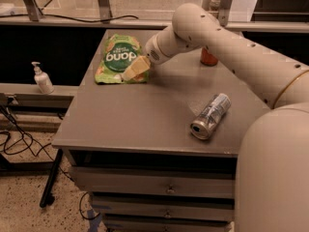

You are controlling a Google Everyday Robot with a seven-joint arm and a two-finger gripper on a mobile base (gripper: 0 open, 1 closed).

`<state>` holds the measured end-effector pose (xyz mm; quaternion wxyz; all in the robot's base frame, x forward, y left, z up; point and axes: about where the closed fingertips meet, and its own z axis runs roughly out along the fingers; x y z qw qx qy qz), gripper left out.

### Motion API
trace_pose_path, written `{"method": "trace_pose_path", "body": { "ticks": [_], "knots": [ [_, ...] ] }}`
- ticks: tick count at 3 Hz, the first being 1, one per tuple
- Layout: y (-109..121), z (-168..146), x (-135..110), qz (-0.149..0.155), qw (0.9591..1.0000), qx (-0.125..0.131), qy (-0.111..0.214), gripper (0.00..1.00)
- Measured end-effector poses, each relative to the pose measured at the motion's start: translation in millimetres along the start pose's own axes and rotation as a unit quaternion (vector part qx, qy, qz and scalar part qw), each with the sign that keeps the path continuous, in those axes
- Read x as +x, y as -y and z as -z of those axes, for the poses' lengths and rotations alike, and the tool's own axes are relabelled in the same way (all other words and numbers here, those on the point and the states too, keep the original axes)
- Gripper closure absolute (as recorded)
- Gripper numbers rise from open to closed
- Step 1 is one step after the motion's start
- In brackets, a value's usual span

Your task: Move green rice chip bag near coke can

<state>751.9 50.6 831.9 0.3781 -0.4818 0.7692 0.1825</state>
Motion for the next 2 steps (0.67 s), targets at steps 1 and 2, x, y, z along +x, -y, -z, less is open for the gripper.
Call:
{"method": "trace_pose_path", "body": {
  "ticks": [1,2],
  "knots": [
    [6.6,-4.1,-1.1,-0.035,0.9993,-0.013,0.007,0.41],
    [7.5,3.1,-3.4,-0.047,0.9987,-0.015,0.010,0.64]
  ]
}}
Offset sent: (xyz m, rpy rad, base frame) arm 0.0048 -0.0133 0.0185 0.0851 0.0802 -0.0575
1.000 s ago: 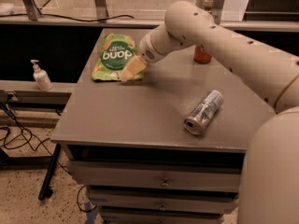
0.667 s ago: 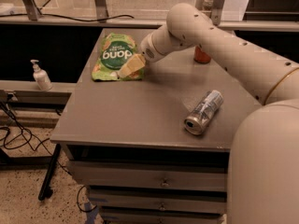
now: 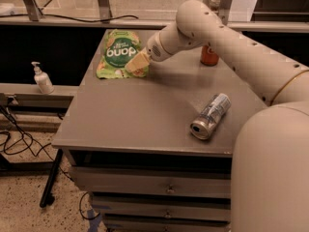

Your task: Move green rice chip bag near coke can

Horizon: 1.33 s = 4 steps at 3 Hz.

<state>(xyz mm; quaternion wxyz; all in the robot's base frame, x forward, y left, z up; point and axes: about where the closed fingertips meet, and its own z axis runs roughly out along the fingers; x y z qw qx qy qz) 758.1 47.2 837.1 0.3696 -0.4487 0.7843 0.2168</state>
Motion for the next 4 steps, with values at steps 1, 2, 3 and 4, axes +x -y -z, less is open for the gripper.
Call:
{"method": "trace_pose_path", "body": {
  "ticks": [1,2,3,4],
  "knots": [
    [-6,13,-4,0.002,1.0000,0.000,0.008,0.87],
    [-16,31,-5,0.014,0.9998,-0.006,0.013,1.00],
    [-26,45,-1,0.030,0.9990,-0.031,0.012,1.00],
    [-33,62,7,0.059,0.9962,-0.064,0.001,1.00]
  ]
}}
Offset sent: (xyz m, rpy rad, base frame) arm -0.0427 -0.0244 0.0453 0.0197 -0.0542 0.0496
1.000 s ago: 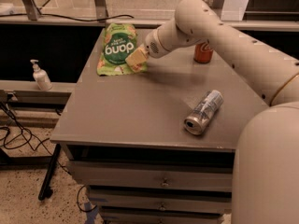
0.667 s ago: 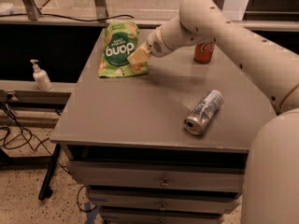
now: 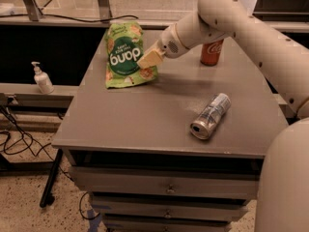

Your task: Move green rice chip bag near coke can

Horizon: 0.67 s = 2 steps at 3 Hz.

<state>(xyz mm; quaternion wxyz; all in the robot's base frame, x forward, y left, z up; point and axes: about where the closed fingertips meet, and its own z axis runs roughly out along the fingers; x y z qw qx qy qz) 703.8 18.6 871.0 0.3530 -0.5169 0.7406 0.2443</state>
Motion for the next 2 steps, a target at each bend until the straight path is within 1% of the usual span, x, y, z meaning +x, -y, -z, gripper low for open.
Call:
{"method": "trace_pose_path", "body": {
  "ticks": [1,2],
  "knots": [
    [-6,19,15,0.034,0.9984,-0.039,-0.023,1.00],
    [-7,46,29,0.054,0.9957,-0.064,-0.040,1.00]
  ]
}}
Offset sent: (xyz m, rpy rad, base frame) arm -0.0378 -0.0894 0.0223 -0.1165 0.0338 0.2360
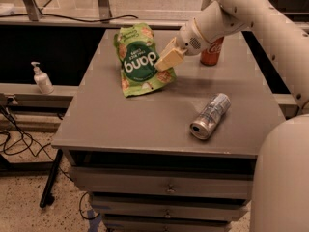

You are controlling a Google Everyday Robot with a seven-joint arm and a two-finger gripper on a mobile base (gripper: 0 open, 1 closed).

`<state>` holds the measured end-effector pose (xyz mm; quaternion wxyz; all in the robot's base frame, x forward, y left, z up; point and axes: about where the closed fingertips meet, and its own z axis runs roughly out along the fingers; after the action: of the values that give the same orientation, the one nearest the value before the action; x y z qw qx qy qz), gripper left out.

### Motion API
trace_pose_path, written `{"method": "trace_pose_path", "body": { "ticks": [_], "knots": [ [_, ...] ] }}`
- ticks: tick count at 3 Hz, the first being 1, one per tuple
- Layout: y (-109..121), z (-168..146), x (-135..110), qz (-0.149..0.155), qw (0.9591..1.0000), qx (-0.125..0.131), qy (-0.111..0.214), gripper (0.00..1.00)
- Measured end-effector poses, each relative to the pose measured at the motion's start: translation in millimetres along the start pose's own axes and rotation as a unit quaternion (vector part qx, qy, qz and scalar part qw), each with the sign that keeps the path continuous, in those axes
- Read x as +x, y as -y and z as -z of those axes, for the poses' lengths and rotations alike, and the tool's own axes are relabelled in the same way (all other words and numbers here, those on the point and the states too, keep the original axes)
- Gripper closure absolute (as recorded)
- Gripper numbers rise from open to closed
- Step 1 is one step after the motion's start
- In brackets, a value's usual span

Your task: Move green rice chip bag near coke can

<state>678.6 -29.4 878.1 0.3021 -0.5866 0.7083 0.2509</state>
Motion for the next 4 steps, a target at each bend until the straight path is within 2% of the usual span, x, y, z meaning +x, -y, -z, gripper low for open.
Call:
{"method": "trace_pose_path", "body": {
  "ticks": [1,2,3,4],
  "knots": [
    [-2,32,12,0.010,0.9998,-0.004,-0.016,1.00],
    [-2,50,27,0.008,0.9993,-0.012,-0.035,1.00],
    [0,59,38,0.015,0.9979,-0.027,-0.056,1.00],
    [1,71,51,0.018,0.9968,-0.031,-0.071,1.00]
  ]
}}
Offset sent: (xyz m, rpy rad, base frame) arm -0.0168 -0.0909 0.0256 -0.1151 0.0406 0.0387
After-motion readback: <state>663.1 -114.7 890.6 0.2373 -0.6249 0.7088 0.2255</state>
